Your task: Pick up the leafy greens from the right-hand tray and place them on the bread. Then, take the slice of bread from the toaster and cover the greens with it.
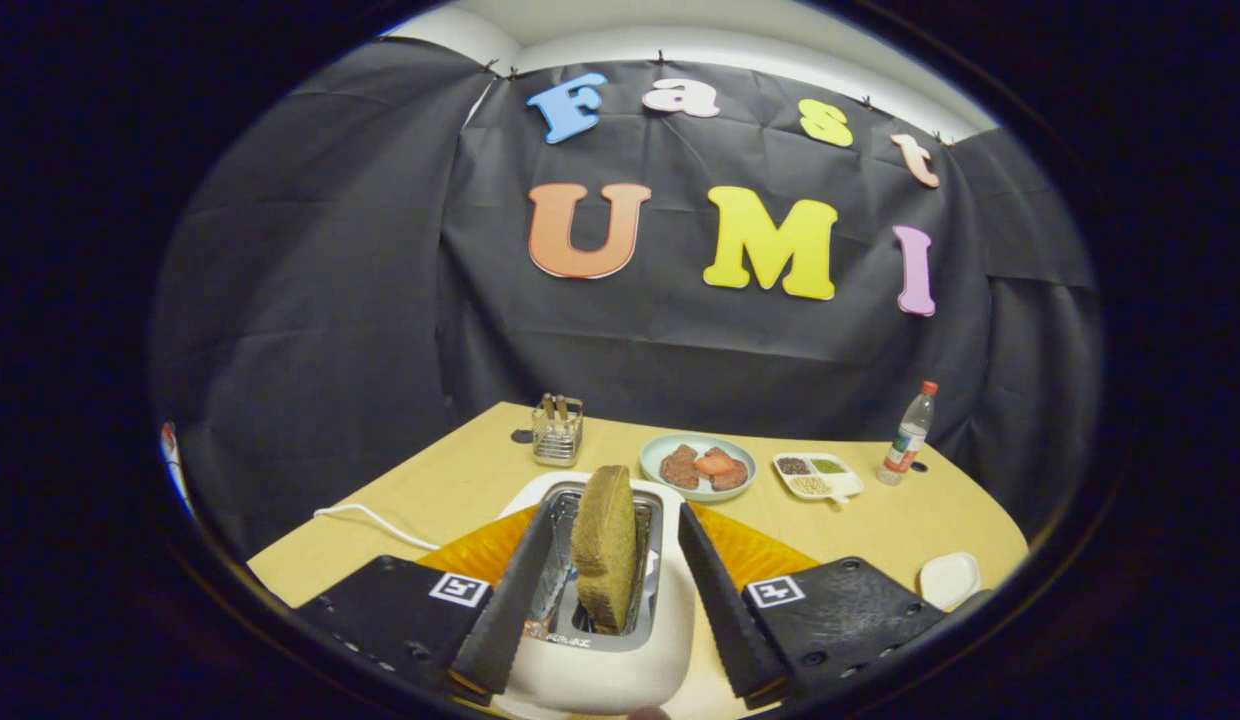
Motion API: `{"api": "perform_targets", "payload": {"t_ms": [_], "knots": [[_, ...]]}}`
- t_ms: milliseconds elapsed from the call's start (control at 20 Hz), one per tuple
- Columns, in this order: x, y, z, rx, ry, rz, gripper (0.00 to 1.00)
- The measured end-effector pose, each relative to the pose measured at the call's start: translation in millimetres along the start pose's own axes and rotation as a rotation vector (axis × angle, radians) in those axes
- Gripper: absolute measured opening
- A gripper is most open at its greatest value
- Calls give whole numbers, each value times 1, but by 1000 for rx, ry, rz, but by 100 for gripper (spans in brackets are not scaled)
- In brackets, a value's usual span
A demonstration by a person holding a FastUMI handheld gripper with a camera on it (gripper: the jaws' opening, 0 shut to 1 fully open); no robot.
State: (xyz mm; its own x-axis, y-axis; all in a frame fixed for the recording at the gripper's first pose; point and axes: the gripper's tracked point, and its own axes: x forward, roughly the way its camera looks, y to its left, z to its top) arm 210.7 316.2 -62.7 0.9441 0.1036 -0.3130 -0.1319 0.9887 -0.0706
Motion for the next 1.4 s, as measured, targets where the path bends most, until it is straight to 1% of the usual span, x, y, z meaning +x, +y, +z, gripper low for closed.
{"api": "perform_targets", "payload": {"t_ms": [100,250,350,400,500,650,950,1150,1250,1400], "knots": [[5,2,-6,17,31,5,64],[14,1,-12,20,68,-2,35],[12,-2,-12,34,66,-6,16],[13,-1,-12,31,65,-1,15],[10,-2,-12,34,66,13,1],[2,-5,-2,77,49,36,1],[-29,-15,53,131,-87,76,1],[-58,-28,79,182,-150,108,1],[-71,-42,84,192,-177,109,0],[-84,-70,72,188,-185,94,0]]}}
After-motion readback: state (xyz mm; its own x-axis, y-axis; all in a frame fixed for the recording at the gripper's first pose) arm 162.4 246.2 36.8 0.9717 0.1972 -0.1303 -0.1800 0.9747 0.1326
